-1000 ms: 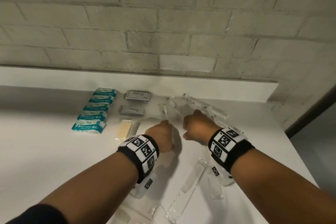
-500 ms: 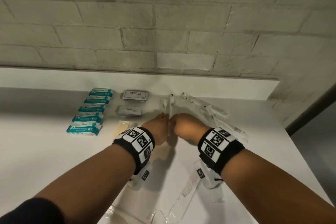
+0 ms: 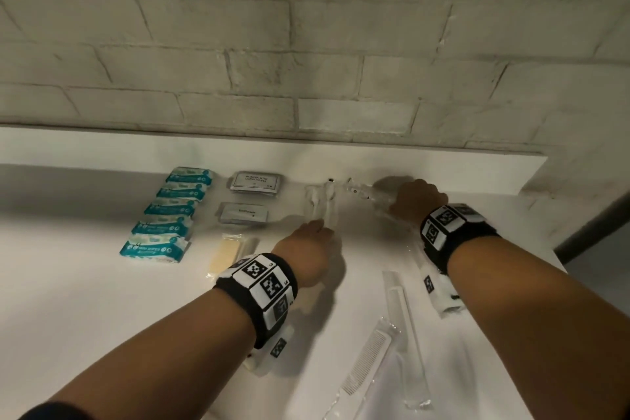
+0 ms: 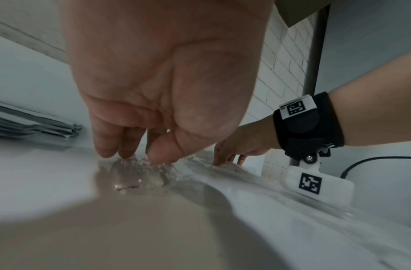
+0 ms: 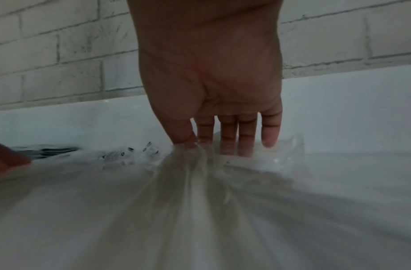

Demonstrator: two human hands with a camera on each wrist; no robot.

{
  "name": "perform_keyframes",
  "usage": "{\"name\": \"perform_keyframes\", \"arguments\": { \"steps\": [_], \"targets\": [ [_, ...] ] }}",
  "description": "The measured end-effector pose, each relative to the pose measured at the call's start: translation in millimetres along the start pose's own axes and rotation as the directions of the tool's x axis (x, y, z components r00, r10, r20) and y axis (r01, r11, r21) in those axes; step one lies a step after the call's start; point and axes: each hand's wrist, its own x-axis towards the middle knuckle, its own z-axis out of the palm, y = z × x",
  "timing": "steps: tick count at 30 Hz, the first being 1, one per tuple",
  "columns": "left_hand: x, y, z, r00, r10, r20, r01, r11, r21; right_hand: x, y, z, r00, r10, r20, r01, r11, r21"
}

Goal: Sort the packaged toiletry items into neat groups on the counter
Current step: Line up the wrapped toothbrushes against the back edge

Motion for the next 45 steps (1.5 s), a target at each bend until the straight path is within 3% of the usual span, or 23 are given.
{"name": "perform_keyframes", "arguments": {
  "steps": [2, 5, 9, 11, 13, 15, 20, 27, 29, 31, 34, 37, 40, 43, 45],
  "targets": [
    [-1.1, -0.2, 0.1, 0.999, -0.037, -0.035, 0.035, 0.998, -0.055, -1.0, -3.2, -3.3, 0.996, -0.081, -0.038, 0.080, 0.996, -0.033],
    [0.7, -4.8, 2.5, 0.998, -0.063, -0.018, 0.061, 0.991, -0.122, -9.7, -8.5, -13.9, 0.958, -0.196, -0.209, 0.189, 0.980, -0.055],
    [8.7, -5.6, 0.7, 0.996, -0.083, 0.027, 0.085, 0.993, -0.086, -32.4, -23.9, -29.5, 0.885, -0.231, -0.403, 0.296, 0.950, 0.104],
    [9.9, -3.4, -3.4, 0.995, -0.095, 0.037, 0.097, 0.992, -0.077, -46.6, -37.4, -25.1, 0.923, -0.187, -0.335, 0.252, 0.954, 0.164],
    [11.8, -4.1, -4.0, 0.995, -0.088, 0.052, 0.091, 0.994, -0.055, -60.0, -49.5, -14.6, 0.968, -0.222, -0.115, 0.234, 0.967, 0.100],
    [13.1, -5.9, -3.7, 0.996, -0.067, 0.059, 0.068, 0.997, -0.025, -70.6, -58.7, -0.8, 0.942, -0.313, 0.124, 0.312, 0.950, 0.021],
    [11.8, -8.0, -3.5, 0.997, -0.046, 0.069, 0.044, 0.999, 0.032, -81.0, -73.4, 2.7, 0.932, -0.243, 0.268, 0.253, 0.968, -0.001],
    [7.1, -4.2, -4.3, 0.997, 0.027, 0.078, -0.035, 0.993, 0.111, -75.9, -72.7, 2.6, 0.909, -0.284, 0.304, 0.237, 0.954, 0.182],
    [7.4, -4.7, -2.7, 0.999, 0.010, 0.044, -0.015, 0.994, 0.106, -77.6, -64.7, -2.4, 0.920, -0.309, 0.242, 0.224, 0.920, 0.322],
    [8.1, -6.2, -2.1, 0.999, -0.025, -0.022, 0.025, 0.999, 0.021, -74.8, -46.6, -16.5, 0.950, -0.278, 0.141, 0.223, 0.923, 0.314],
    [8.7, -0.5, 0.4, 0.996, 0.073, -0.043, -0.073, 0.997, 0.007, -63.5, -9.1, -34.5, 0.990, -0.141, 0.022, 0.128, 0.945, 0.301],
    [7.3, 7.6, 3.1, 0.989, 0.150, 0.010, -0.150, 0.986, 0.075, -66.1, 20.0, -36.0, 0.986, -0.018, 0.165, -0.036, 0.947, 0.318],
    [8.7, 6.7, 5.8, 0.988, 0.136, 0.071, -0.141, 0.987, 0.074, -79.9, 26.4, -22.9, 0.931, -0.002, 0.364, -0.045, 0.992, 0.121],
    [11.8, 6.6, 4.7, 0.988, 0.142, 0.063, -0.144, 0.989, 0.038, -76.9, 26.4, -14.0, 0.957, 0.004, 0.291, -0.007, 1.000, 0.009],
    [12.1, 6.8, 5.5, 0.988, 0.144, 0.059, -0.146, 0.989, 0.021, -71.3, 26.5, -15.6, 0.965, 0.004, 0.263, -0.022, 0.998, 0.067]
  ]
}}
